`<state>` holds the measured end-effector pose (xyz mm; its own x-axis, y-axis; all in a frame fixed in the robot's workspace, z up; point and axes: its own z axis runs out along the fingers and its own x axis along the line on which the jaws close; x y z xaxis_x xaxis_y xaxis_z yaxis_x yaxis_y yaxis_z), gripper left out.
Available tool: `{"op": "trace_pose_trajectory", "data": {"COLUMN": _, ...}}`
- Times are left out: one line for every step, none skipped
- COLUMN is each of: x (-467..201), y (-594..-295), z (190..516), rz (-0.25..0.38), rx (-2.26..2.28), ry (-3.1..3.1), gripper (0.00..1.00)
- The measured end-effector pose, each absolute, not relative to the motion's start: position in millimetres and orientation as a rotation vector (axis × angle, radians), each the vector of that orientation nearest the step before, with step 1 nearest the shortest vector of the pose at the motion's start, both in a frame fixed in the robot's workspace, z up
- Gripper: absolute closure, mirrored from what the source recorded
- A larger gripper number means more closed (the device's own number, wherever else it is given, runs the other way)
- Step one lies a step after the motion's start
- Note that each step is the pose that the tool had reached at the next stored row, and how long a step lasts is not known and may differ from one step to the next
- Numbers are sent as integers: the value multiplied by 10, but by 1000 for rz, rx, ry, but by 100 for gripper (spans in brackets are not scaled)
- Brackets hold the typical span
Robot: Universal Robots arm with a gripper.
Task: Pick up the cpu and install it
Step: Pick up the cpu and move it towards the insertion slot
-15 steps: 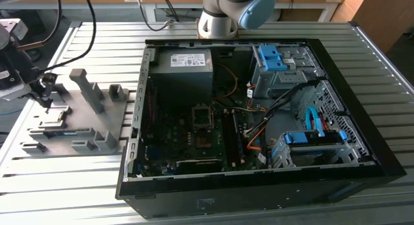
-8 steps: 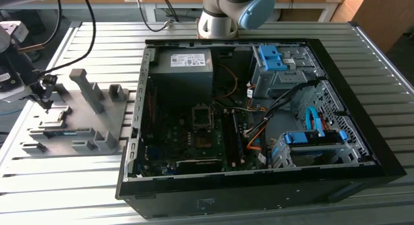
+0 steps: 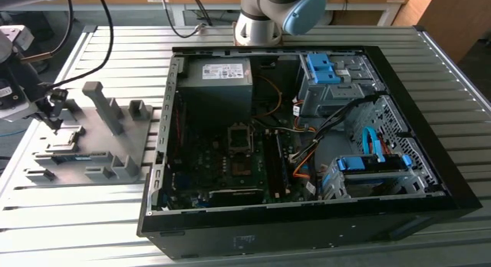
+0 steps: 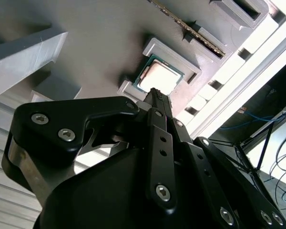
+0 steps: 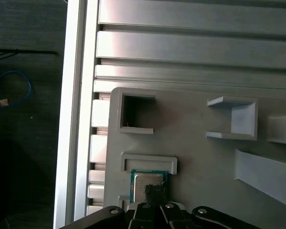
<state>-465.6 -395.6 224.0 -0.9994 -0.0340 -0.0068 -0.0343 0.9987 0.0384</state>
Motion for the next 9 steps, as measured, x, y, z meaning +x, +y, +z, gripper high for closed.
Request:
{"op": "trace_pose_trajectory", "data": {"x": -4660, "y": -3955, "z": 2239, "rz": 60, "rx": -54, "ry": 3134, "gripper": 90}}
{"op": "trace_pose_trajectory", "data": {"x": -4665, "y": -3955, "z": 2238, "rz": 60, "rx": -53, "ry": 3135, "gripper": 90}}
{"op": "trace_pose_trajectory", "data": {"x": -4669, "y": -3955, "z": 2236, "rz": 60, "rx": -54, "ry": 3134, "gripper": 90}}
{"op": "trace_pose_trajectory", "data": {"x": -4673, "y": -3955, "z": 2233, "rz": 60, "rx": -54, "ry": 3134, "gripper": 90}}
{"op": "trace_pose_trajectory", "data": {"x": -4679, "y": -3955, "z": 2228, "rz": 60, "rx": -54, "ry": 3135, "gripper": 90}}
{"op": "trace_pose_trajectory", "data": {"x": -4683, "y": -3955, "z": 2219, "rz": 60, "rx": -54, "ry": 3134, "gripper": 90}}
{"op": "trace_pose_trajectory", "data": {"x": -4687, "y": -3955, "z": 2211, "rz": 60, "rx": -54, "ry": 3134, "gripper": 90}}
{"op": "trace_pose_trajectory", "data": {"x": -4690, "y": -3955, "z": 2202, "rz": 60, "rx": -54, "ry": 3134, "gripper": 90}}
{"op": "trace_pose_trajectory", "data": {"x": -4693, "y": -3956, "z": 2194, "rz": 60, "rx": -54, "ry": 3135, "gripper": 90}}
